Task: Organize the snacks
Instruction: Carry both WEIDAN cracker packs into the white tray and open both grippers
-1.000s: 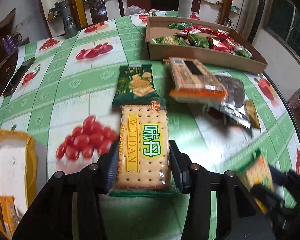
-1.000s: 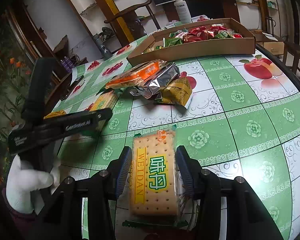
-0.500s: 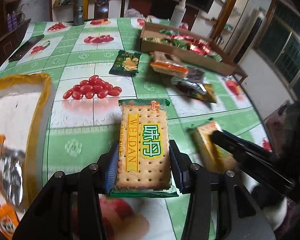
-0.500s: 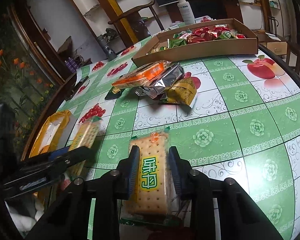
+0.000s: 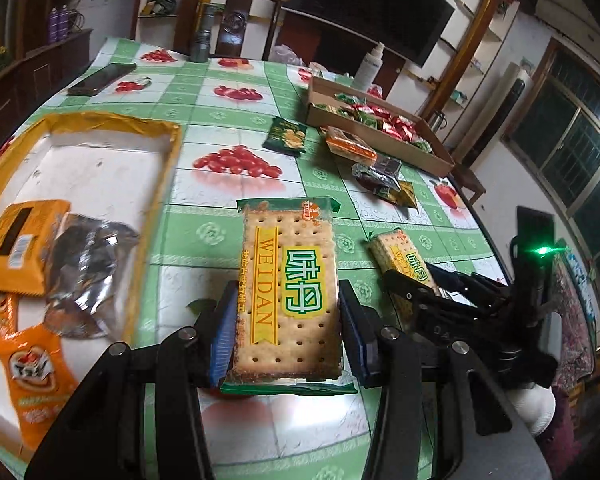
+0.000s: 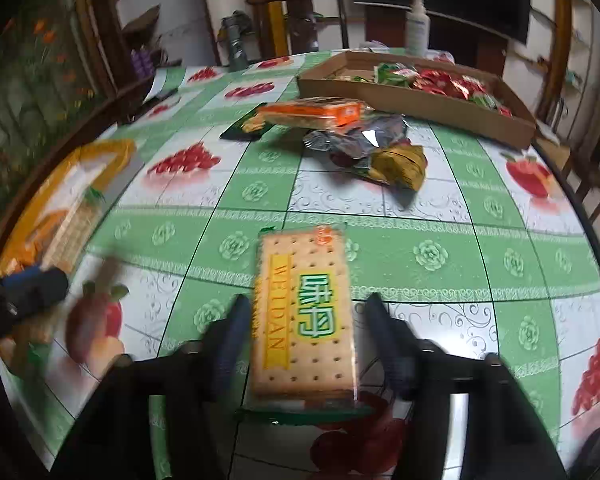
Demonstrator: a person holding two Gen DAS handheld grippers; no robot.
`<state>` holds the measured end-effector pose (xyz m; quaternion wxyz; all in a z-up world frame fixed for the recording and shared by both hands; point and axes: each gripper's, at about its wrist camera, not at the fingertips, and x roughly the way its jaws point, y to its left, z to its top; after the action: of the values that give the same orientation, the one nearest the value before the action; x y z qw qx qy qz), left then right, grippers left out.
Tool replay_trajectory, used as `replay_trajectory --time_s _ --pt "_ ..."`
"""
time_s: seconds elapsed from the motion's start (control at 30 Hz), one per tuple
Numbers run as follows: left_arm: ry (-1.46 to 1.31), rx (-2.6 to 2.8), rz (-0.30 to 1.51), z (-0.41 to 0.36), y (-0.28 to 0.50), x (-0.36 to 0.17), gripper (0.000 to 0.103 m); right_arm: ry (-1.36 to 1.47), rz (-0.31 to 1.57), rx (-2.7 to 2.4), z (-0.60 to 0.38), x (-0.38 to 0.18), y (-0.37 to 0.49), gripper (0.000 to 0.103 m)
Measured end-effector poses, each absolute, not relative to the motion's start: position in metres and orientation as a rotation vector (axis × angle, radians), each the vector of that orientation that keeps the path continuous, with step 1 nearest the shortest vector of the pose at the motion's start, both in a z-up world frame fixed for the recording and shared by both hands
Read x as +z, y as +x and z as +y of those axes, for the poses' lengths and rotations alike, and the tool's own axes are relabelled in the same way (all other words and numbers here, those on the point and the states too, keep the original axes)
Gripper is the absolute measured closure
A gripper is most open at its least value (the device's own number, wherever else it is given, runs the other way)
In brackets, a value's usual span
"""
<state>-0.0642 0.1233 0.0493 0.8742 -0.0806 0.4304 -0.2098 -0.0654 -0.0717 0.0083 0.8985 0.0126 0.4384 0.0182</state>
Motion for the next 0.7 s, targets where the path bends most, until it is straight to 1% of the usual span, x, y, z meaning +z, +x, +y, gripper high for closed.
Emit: replay_trajectory --time_s 0.17,0.3,0.5,0.7 --pt "-0.248 -0.409 0.868 0.159 -0.073 0.054 0.058 0.083 0.922 0.072 -0.072 0.011 -0.069 0.056" --pt "-0.324 -0.365 0.843 0.196 -0.077 0.057 0.058 0.133 0.888 0.144 -0.062 0.03 -0.073 0.056" --pt "-0.405 -0.27 0.807 0.25 -0.072 0.057 0.058 0.079 0.849 0.295 0.0 0.067 -0.072 0.056" --pt "-0.439 -0.155 0.813 0.302 -0.063 0.046 0.058 0.045 0.882 0.443 0.077 0.077 -0.049 0.056"
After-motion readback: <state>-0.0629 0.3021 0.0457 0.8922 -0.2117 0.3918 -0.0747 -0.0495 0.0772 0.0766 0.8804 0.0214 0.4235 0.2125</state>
